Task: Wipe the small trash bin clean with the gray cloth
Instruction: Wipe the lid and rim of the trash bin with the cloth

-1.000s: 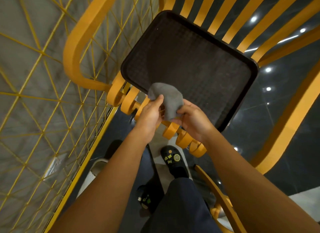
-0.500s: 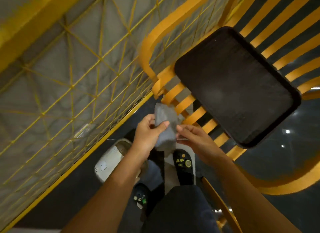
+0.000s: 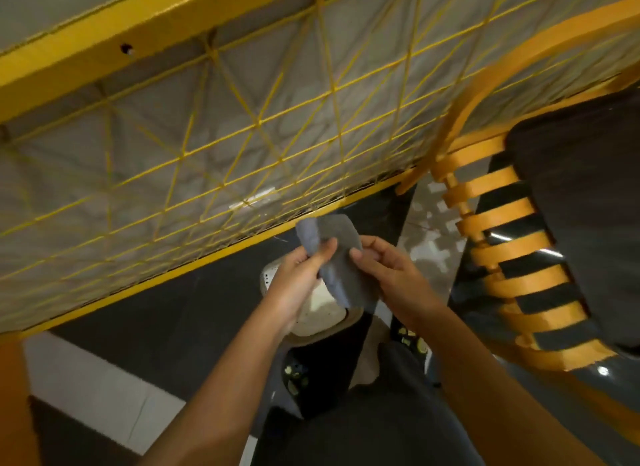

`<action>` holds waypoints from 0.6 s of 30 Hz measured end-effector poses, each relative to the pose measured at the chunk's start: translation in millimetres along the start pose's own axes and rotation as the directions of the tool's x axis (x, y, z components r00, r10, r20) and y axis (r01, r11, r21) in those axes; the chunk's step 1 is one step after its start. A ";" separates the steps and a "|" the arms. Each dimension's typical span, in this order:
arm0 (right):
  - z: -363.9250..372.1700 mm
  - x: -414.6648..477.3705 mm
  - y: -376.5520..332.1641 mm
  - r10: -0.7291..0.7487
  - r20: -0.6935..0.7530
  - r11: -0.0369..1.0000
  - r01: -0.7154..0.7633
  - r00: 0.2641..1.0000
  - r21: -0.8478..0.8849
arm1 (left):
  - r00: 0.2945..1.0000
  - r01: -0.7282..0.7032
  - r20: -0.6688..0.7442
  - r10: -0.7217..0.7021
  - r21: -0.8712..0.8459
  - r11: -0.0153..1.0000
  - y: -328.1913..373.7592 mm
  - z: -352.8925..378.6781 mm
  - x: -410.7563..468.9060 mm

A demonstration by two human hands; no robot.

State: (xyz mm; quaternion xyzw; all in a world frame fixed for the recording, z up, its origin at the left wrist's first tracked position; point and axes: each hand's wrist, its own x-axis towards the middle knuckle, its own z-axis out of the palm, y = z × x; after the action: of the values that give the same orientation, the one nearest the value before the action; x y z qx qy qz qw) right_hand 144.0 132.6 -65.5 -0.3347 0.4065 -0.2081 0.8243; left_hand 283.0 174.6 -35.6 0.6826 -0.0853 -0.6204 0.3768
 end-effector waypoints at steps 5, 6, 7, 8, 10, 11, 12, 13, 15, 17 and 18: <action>18.8 24.5 27.2 -0.054 -0.010 0.984 0.052 0.998 -0.170 | 0.995 -0.103 -0.023 0.101 -0.138 0.985 -37.1 -33.4 14.6; 20.5 29.4 33.4 -0.059 -0.015 0.978 0.055 0.998 -0.202 | 0.993 -0.121 -0.012 0.121 -0.146 0.982 -44.7 -38.6 17.9; 21.5 33.9 39.3 -0.064 -0.023 0.967 0.057 0.998 -0.248 | 0.991 -0.131 0.004 0.133 -0.134 0.982 -51.6 -43.5 20.9; 21.7 38.2 46.0 -0.081 -0.026 0.949 0.069 0.996 -0.308 | 0.990 -0.139 0.018 0.141 -0.098 0.985 -59.2 -49.5 24.3; 19.6 46.4 60.4 -0.133 -0.018 0.900 0.113 0.991 -0.421 | 0.987 -0.156 0.044 0.156 0.012 0.988 -74.1 -61.3 30.2; 18.4 49.4 66.4 -0.165 0.005 0.874 0.148 0.986 -0.463 | 0.986 -0.163 0.052 0.160 0.048 0.985 -81.0 -66.8 32.9; 16.1 51.5 72.6 -0.215 0.055 0.835 0.213 0.975 -0.508 | 0.985 -0.168 0.055 0.164 0.068 0.984 -88.0 -72.2 35.8; 12.4 53.4 77.9 -0.279 0.140 0.758 0.307 0.950 -0.576 | 0.984 -0.174 0.062 0.170 0.078 0.982 -93.8 -76.6 37.9; 5.0 56.3 85.7 -0.327 0.355 0.497 0.479 0.876 -0.724 | 0.976 -0.211 0.075 0.204 0.087 0.974 -102.9 -84.2 39.5; 0.7 55.8 89.9 -0.224 0.470 0.327 0.521 0.854 -0.789 | 0.959 -0.280 0.075 0.274 0.100 0.955 -109.5 -89.8 38.8; -1.8 54.8 92.1 -0.172 0.501 0.287 0.529 0.848 -0.798 | 0.948 -0.318 0.064 0.312 0.105 0.942 -113.0 -92.0 38.3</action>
State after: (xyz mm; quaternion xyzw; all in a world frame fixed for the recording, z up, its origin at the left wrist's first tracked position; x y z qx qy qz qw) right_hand 181.1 161.7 -161.8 -0.8437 0.2270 -0.0684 0.4816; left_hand 335.4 269.1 -140.6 0.6659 -0.2375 -0.5620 0.4294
